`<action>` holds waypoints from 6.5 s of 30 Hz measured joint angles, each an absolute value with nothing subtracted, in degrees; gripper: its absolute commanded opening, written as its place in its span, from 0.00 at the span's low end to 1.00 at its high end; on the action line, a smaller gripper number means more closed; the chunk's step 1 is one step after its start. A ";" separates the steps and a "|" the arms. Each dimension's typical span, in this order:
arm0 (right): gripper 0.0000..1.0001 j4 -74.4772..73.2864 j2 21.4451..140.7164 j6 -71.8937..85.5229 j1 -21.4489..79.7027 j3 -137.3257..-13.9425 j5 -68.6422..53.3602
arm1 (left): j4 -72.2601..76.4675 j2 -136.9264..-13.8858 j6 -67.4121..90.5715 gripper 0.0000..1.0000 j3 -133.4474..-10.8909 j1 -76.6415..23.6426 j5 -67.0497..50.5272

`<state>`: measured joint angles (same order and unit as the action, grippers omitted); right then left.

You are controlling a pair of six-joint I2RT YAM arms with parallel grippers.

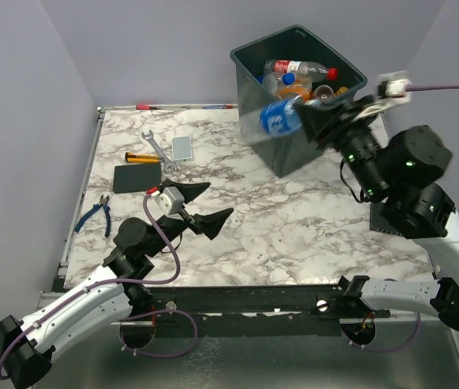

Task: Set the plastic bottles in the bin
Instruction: Place the plastic bottle in the trash bin, then reset both arms

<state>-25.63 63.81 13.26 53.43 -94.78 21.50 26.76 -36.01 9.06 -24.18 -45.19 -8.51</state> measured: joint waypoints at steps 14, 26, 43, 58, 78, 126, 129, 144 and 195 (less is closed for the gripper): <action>0.00 29.28 76.82 -8.69 27.70 -100.20 40.99 | 28.16 -33.89 9.96 0.99 -22.24 -45.28 -2.28; 0.01 19.46 92.92 12.23 12.58 -100.86 28.16 | 28.16 -34.41 9.74 0.99 -22.00 -45.28 -2.04; 0.00 9.80 105.86 27.73 10.79 -107.90 8.29 | 28.14 -38.00 8.51 0.99 -22.00 -45.28 -2.07; 0.01 -2.09 113.82 42.02 4.78 -120.53 -11.77 | 28.14 -39.48 8.51 0.99 -22.00 -45.28 -2.55; 0.74 -12.10 120.05 41.65 4.75 -126.61 -13.54 | 28.14 -40.47 8.54 0.99 -22.00 -45.28 -3.01; 1.00 -17.98 32.75 36.60 24.69 -50.43 17.41 | 18.90 -51.44 14.96 0.99 -25.47 -45.41 51.18; 1.00 -20.51 33.85 38.41 24.69 -48.27 21.76 | 18.92 -53.71 13.26 0.99 -25.47 -45.41 54.65; 1.00 -16.43 32.27 43.57 24.69 -28.67 21.39 | 19.53 -59.51 14.06 0.99 -20.82 -42.04 60.90; 1.00 9.50 42.59 32.53 24.73 -20.84 24.47 | 72.66 -94.85 -1.30 0.99 -15.20 -10.76 27.35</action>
